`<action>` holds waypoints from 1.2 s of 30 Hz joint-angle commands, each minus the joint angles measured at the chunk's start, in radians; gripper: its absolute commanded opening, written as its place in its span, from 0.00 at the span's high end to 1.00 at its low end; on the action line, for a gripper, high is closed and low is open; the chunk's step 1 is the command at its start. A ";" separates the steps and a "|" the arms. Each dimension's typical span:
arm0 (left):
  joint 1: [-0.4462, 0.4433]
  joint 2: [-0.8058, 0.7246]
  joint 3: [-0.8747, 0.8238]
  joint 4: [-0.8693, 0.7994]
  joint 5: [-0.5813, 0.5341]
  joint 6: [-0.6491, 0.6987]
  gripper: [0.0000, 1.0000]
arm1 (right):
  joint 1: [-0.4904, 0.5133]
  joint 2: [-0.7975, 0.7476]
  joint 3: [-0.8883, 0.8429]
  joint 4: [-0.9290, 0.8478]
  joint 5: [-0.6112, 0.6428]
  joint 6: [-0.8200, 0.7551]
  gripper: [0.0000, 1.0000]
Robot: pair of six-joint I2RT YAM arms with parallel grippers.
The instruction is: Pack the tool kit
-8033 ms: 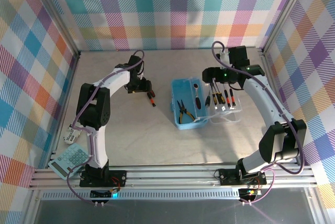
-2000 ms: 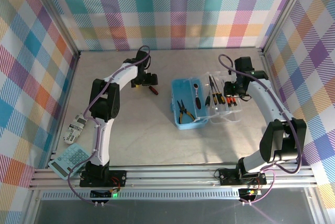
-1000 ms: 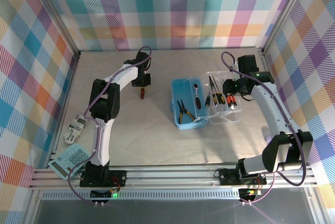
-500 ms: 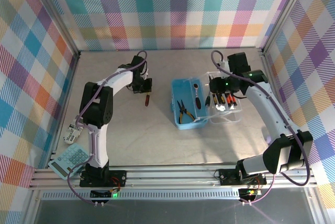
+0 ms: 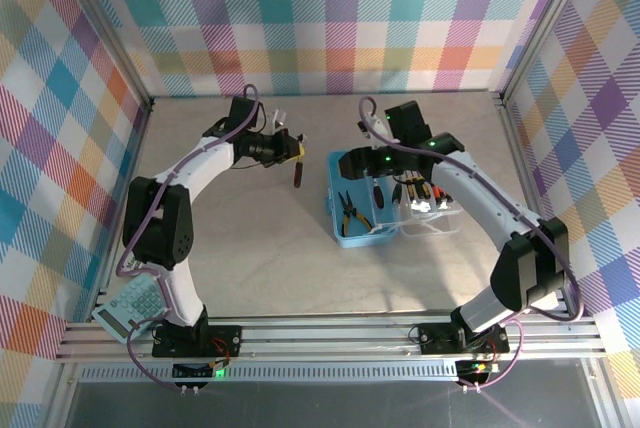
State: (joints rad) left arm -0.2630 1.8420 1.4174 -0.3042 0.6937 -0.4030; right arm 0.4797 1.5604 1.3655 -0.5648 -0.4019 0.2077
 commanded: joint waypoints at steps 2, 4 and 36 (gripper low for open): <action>0.001 -0.119 -0.044 0.248 0.149 -0.151 1.00 | 0.033 0.074 0.053 0.135 -0.110 0.073 0.24; -0.001 -0.144 -0.057 0.282 0.159 -0.177 1.00 | 0.053 0.109 0.074 0.149 -0.109 0.083 0.23; -0.052 -0.210 -0.112 0.376 0.197 -0.226 1.00 | 0.120 0.260 0.214 0.227 -0.105 0.158 0.72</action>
State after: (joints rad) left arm -0.2977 1.6943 1.3132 0.0074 0.8295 -0.6209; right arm 0.5961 1.8221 1.5536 -0.3523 -0.5316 0.3607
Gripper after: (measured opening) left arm 0.056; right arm 0.318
